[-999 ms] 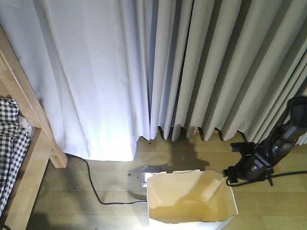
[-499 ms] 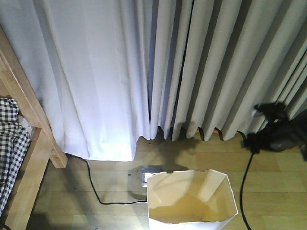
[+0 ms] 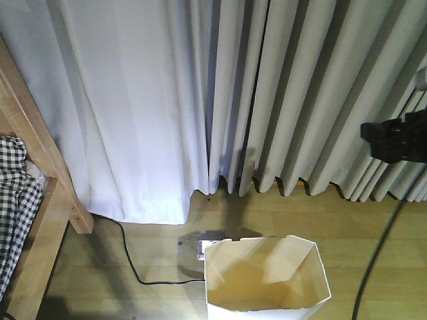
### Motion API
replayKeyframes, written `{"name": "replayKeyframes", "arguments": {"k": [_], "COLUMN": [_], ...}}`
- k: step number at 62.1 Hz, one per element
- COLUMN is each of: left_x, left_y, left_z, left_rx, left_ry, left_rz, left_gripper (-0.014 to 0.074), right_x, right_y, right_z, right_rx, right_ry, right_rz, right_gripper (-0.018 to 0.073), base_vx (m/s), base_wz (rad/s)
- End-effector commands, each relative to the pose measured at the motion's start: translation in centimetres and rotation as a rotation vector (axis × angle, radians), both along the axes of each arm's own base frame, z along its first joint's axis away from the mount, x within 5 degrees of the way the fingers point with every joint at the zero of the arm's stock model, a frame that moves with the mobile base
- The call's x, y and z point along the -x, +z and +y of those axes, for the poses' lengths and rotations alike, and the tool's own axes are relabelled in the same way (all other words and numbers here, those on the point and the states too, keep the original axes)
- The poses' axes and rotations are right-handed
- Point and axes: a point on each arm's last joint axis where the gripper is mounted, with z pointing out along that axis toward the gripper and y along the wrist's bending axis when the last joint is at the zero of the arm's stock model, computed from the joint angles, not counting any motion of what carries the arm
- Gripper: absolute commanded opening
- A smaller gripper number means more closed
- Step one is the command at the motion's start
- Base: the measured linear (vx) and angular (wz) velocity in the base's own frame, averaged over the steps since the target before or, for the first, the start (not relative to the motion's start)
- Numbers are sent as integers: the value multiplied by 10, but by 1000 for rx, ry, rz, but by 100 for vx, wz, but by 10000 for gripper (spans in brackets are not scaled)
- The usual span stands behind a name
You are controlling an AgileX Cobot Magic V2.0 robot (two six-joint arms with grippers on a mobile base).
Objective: Move trash bin to bedside with robot
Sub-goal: 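Open the right gripper and raise it away from the bin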
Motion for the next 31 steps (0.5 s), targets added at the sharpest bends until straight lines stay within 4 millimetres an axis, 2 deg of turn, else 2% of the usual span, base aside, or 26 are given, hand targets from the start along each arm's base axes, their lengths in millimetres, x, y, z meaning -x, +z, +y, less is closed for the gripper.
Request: {"name": "replayKeyframes", "arguments": {"k": [1,8,19,25,31], "left_x": [0,0,0,0,0], "left_y": [3,3,3,3,3], "left_z": [-1,-1,-1,-1,-1], "left_rx": [23,23,23,23,23], "left_ry": [-9,-9,-9,-9,-9], "left_rz": [-68,-68,-68,-68,-68], "left_gripper": [-6,-6,-6,-6,-6], "right_x": [24,52,85,107,127], "right_y": [29,34,21,22,23], "right_z": [3,8,21,26,23], "right_rx": [1,3,15,4,1], "right_ry": [-2,9,60,88,53], "right_rz": [-134,-201,-258,-346,-465], "right_gripper": [510,510,510,510,510], "base_vx": [0,0,0,0,0], "base_wz": [0,0,1,0,0]}}
